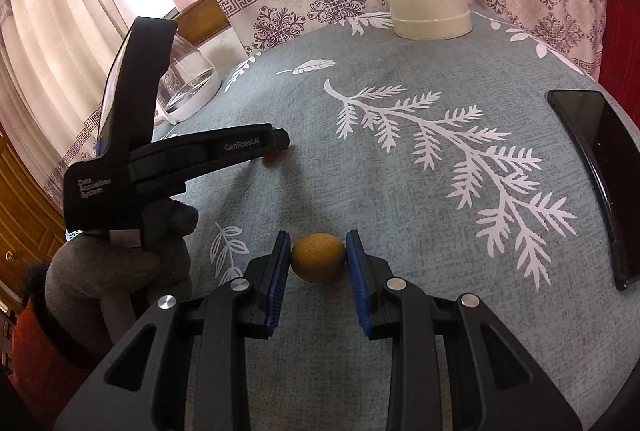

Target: Organize fruits

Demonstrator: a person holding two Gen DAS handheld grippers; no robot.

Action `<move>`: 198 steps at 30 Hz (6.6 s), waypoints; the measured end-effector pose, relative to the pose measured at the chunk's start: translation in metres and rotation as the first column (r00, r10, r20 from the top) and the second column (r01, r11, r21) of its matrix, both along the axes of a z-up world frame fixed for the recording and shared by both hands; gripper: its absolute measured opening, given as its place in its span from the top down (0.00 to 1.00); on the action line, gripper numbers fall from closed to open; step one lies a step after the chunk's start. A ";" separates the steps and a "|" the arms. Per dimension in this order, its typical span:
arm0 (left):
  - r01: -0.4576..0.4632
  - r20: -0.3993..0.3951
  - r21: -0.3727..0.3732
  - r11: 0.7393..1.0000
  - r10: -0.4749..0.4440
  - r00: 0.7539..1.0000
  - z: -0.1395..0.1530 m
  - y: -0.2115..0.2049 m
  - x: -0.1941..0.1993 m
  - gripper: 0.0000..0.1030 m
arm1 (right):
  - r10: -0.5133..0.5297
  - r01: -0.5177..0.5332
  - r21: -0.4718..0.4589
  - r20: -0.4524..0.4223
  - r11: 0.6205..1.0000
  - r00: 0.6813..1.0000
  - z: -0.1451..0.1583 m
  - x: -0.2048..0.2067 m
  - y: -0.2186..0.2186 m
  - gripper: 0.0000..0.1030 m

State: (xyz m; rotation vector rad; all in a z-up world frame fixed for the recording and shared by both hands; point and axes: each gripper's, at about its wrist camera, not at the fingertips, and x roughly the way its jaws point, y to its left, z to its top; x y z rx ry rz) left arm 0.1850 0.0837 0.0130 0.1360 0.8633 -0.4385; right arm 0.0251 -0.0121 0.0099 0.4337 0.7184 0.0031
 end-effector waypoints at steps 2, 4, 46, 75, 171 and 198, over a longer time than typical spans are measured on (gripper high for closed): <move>0.000 -0.001 -0.010 1.000 0.000 1.000 0.000 0.002 0.001 0.70 | 0.000 0.000 0.000 0.000 1.000 1.000 0.000 0.000 0.000 0.72; 0.000 -0.002 -0.015 1.000 0.000 1.000 0.001 0.003 0.000 0.71 | 0.000 0.000 -0.001 0.000 1.000 1.000 0.000 0.000 0.000 0.72; -0.164 0.179 -0.092 0.982 0.178 0.968 0.079 0.102 -0.078 0.71 | -0.004 0.003 0.014 0.038 1.000 0.999 0.004 -0.006 -0.003 0.72; -0.466 0.184 -0.113 0.878 0.479 0.858 0.080 0.242 -0.087 0.71 | -0.008 0.008 0.010 0.037 1.000 0.999 0.005 -0.005 -0.003 0.72; -0.679 0.184 -0.209 0.704 0.710 0.680 0.073 0.360 -0.159 0.15 | 0.383 -0.372 -0.146 0.057 0.917 0.922 0.066 0.094 0.225 0.48; -0.653 0.268 -0.150 0.742 0.666 0.696 0.083 0.341 -0.167 0.03 | 0.335 -0.312 -0.168 0.133 0.935 0.933 0.077 0.032 0.199 0.18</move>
